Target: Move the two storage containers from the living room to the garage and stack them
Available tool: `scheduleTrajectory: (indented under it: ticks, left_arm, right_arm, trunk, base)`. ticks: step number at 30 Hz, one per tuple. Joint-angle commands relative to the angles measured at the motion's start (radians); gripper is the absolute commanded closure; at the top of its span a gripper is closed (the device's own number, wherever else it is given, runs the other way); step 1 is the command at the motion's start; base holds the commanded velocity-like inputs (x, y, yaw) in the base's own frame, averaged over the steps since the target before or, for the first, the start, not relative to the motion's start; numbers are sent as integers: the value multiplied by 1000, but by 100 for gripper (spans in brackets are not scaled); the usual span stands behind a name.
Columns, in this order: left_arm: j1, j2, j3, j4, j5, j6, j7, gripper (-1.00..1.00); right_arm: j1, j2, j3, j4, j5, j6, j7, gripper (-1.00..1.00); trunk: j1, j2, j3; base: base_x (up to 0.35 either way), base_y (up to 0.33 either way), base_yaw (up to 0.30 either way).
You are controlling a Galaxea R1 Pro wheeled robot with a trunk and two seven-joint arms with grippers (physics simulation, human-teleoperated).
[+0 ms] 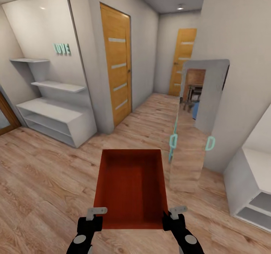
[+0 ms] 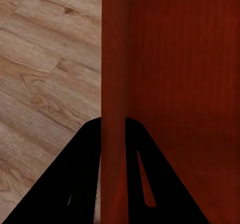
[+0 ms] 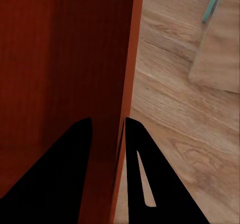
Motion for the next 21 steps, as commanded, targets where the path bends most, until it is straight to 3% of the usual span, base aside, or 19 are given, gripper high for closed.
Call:
scheduleTrajectory:
  ticks: [1, 7, 21]
  left_arm:
    - [-1, 1, 29, -2, -10, 9, 9, 100]
    - [0, 1, 29, -2, -10, 9, 9, 100]
    - [0, 1, 29, -2, -10, 9, 8, 100]
  right_arm:
    - [-1, 0, -1, -4, 8, 6, 5, 100]
    - [-1, 0, 1, -4, 8, 5, 5, 100]
    - [-1, 0, 2, -4, 8, 5, 5, 100]
  trunk:
    - [1, -2, -2]
    - [1, -2, -2]
    - [1, -2, -2]
  base:
    - [307, 185, 0]
    - [306, 191, -43]
    - [287, 206, -248]
